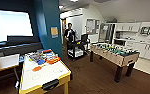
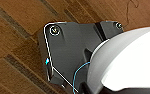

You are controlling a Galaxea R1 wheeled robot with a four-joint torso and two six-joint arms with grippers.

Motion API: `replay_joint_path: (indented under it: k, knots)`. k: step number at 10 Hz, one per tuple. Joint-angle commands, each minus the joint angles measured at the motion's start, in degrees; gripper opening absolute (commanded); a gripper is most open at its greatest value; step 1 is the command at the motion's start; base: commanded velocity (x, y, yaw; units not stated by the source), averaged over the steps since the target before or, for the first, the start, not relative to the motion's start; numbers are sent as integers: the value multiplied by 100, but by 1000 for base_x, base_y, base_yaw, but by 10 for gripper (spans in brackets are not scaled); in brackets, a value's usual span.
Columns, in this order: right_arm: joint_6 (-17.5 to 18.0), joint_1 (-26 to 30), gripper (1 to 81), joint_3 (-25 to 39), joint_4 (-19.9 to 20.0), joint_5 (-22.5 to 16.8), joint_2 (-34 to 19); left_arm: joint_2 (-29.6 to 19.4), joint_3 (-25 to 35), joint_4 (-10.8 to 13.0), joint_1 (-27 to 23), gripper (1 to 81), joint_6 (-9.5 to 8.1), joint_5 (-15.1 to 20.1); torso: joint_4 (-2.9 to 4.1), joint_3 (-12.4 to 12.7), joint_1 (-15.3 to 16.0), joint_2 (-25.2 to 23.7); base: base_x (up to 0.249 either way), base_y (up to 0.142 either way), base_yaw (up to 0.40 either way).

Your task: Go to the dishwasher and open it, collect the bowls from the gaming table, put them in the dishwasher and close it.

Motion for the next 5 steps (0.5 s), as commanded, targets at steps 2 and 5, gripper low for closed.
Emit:
replay_joint_path:
  k: [2,5]
  knots:
    - [55,205,10,-234,5,-206,-267,-174,-281,4,-290,10,7,43,0,0,0,0,0,0,-394]
    - [55,258,10,-499,-3,-628,-101,-112,-299,4,-298,10,7,79,0,0,-2,0,0,0,-394]
